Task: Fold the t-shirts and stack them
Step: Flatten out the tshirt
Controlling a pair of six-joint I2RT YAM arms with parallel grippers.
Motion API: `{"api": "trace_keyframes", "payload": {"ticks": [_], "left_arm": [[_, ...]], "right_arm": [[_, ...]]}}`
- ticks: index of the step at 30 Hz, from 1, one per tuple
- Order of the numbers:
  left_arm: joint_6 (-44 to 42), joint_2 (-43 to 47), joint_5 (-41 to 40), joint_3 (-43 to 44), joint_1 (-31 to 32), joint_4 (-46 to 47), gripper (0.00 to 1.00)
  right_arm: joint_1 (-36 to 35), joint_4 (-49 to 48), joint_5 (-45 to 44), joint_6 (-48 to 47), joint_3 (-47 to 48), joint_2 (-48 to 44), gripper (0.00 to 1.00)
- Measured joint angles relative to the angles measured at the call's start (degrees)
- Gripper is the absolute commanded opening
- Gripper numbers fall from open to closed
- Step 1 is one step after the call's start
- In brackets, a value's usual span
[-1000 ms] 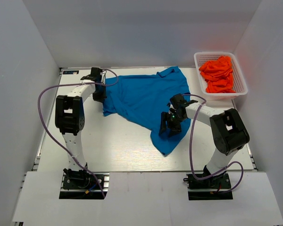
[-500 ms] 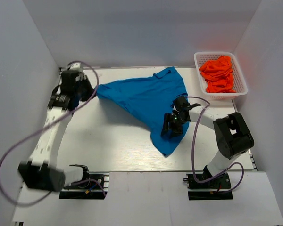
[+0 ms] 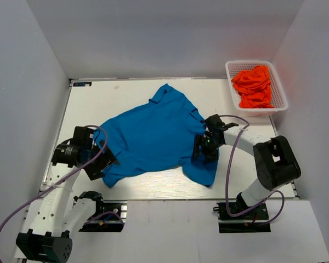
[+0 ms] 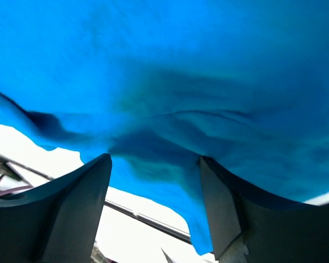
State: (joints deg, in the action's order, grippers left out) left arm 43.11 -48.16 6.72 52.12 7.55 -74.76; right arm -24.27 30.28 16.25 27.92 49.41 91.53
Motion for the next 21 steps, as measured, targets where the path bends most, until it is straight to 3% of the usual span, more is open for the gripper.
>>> {"api": "trace_keyframes", "payload": {"ticks": [1, 5, 8, 14, 18, 21], "left_arm": [[-0.39, 0.00, 1.38, 0.33, 0.13, -0.55, 1.00], [-1.09, -0.37, 3.10, 1.03, 0.13, 0.72, 1.00], [-0.81, -4.28, 2.95, 0.17, 0.13, 7.13, 1.00], [0.31, -23.58, -1.73, 0.09, -0.02, 25.68, 1.00], [1.86, -34.40, -9.97, 3.65, -0.39, 28.83, 1.00], [2.34, -41.07, -14.67, 7.69, -0.70, 31.26, 0.97]], "right_arm": [[0.04, 0.76, -0.61, -0.15, 0.17, -0.09, 0.73], [0.22, 3.08, -3.65, -1.20, 0.72, -0.48, 0.77], [0.17, 4.00, -6.25, -2.75, 0.87, -1.33, 0.82], [0.20, 3.67, -10.84, -8.44, 3.45, -5.11, 0.90], [0.20, 0.15, -11.19, -11.74, 8.13, -6.95, 0.90], [0.20, -2.29, -11.17, -13.09, 14.19, -3.08, 0.90]]}}
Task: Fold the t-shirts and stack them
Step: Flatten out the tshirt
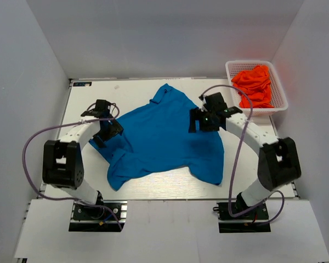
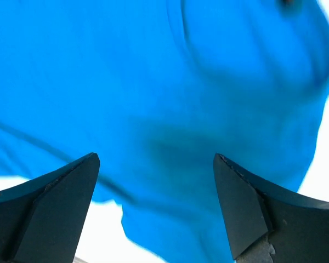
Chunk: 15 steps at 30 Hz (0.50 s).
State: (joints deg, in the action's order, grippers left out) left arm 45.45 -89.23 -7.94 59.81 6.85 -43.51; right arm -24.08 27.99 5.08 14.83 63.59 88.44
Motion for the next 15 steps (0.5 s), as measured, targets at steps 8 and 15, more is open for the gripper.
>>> {"api": "trace_keyframes", "payload": {"ticks": [8, 15], "left_arm": [[-0.79, -14.16, -3.41, 8.81, -0.02, 2.58, 0.96], [-5.68, -20.96, -1.70, 15.19, 0.04, 2.14, 0.96]], "right_arm": [[0.07, -3.15, -0.17, -0.90, 14.97, 19.69, 0.90], [0.11, -4.24, -0.28, 1.70, 13.16, 23.61, 0.90]]}}
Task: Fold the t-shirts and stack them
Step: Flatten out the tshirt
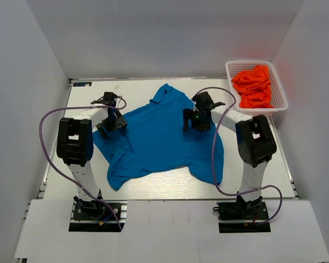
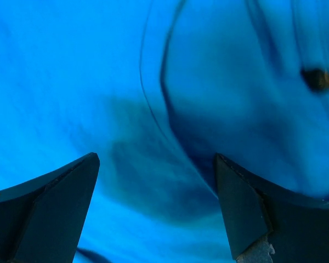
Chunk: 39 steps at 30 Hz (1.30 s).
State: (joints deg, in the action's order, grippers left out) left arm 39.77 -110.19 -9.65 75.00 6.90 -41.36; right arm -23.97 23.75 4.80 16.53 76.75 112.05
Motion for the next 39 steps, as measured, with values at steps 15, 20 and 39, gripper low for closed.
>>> {"api": "trace_keyframes", "payload": {"ticks": [15, 20, 39], "left_arm": [[-7.04, 15.04, 15.08, -19.10, 2.01, 11.17, 0.94], [-6.73, 16.44, 13.51, -18.38, 2.93, 6.49, 0.99], [5.99, 15.74, -1.20, -16.70, 0.33, -9.22, 0.99]], "right_arm": [[0.11, 4.98, -2.60, 15.19, -39.45, -37.24, 0.90], [0.11, 9.49, -2.75, 15.34, -37.75, -37.73, 0.90], [1.27, 9.97, -17.77, 6.80, -16.48, -20.35, 0.90]]}}
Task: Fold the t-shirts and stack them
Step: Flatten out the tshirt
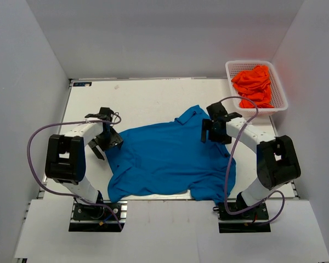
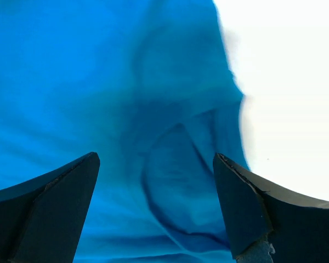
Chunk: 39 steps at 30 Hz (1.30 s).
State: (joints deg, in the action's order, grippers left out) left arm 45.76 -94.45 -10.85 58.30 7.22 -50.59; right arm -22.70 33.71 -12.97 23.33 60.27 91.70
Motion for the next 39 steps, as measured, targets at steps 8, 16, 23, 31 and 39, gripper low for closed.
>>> {"api": "trace_keyframes", "payload": {"ticks": [8, 16, 23, 31, 39], "left_arm": [[0.37, -2.56, 2.14, -0.31, 0.02, 1.44, 0.90], [-0.76, -2.25, 6.25, -1.68, 0.48, 5.05, 0.00], [-3.48, -4.22, 7.02, 1.55, 0.50, 5.99, 0.00], [-7.19, 1.88, 9.66, 7.91, 0.44, 15.78, 0.00], [-11.06, 15.98, 10.56, 19.47, 0.44, 21.11, 0.00]], "right_arm": [[3.19, 0.72, -3.21, 0.00, -3.45, -0.07, 0.90], [5.66, -2.64, -0.20, -1.36, -7.54, 0.09, 0.90], [6.12, -8.41, 5.44, -3.93, -7.63, 1.44, 0.11], [6.27, -11.76, 11.67, -4.37, -6.10, 0.31, 0.00], [6.38, -11.37, 7.15, -5.16, 4.76, -16.98, 0.00]]}}
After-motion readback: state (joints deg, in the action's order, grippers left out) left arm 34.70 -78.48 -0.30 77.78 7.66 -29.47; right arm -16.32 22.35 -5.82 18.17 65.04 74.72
